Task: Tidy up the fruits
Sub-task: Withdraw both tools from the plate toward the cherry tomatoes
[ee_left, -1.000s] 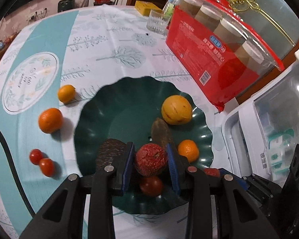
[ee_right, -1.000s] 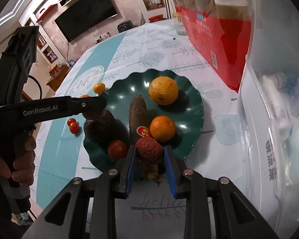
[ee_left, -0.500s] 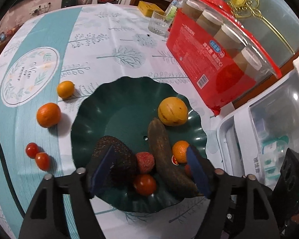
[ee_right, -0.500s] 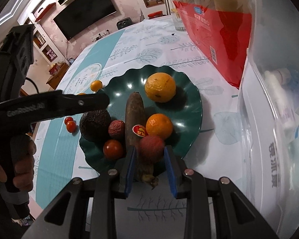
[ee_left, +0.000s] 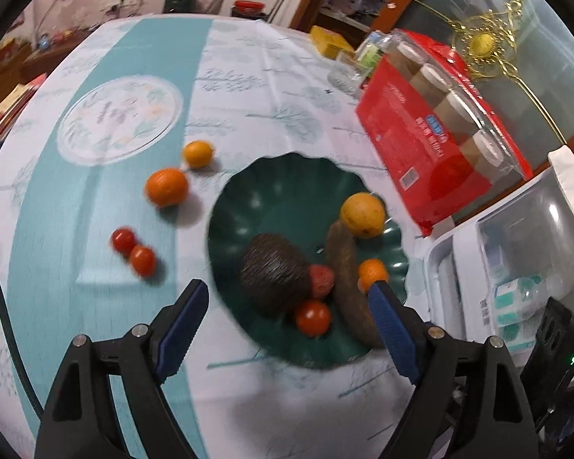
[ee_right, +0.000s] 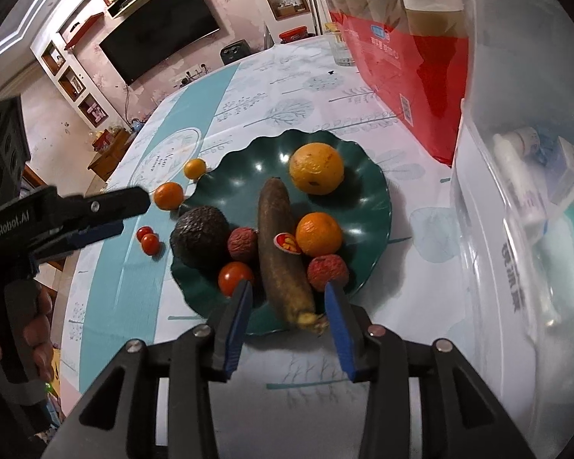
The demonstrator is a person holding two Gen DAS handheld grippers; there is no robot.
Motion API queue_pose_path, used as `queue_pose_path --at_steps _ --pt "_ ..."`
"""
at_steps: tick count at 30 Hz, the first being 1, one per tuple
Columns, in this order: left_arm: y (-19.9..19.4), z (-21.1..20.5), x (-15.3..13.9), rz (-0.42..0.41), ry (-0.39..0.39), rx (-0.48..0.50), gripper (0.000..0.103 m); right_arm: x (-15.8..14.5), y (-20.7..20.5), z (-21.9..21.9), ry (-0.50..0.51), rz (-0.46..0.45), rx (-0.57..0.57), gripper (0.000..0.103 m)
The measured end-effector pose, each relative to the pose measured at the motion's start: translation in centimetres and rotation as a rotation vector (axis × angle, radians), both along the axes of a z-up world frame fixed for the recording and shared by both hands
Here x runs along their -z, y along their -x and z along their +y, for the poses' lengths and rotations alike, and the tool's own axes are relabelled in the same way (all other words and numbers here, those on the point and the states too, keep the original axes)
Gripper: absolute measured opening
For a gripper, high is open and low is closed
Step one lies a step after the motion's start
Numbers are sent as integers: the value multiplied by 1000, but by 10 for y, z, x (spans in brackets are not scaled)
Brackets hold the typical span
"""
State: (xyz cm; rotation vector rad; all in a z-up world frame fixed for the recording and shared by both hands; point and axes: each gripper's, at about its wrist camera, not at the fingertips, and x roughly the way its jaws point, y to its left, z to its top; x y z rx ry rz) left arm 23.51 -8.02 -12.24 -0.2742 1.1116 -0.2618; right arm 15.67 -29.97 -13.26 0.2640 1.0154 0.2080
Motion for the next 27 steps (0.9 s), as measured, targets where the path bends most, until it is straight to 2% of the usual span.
queue_pose_path --at_steps 3,10,16,23,27 --pt "14 17 6 28 -39 -18 85 -4 5 8 -1 -4 -1 40" --pt "47 56 9 43 -68 -40 85 -11 20 32 -1 -11 16 40" --pt "68 90 1 32 -83 -16 86 -12 36 60 9 -9 40 40" --pt "84 132 0 69 -61 4 89 -12 55 97 7 -6 76 40" --pt "89 151 1 72 -84 38 89 -12 65 120 8 -9 99 40"
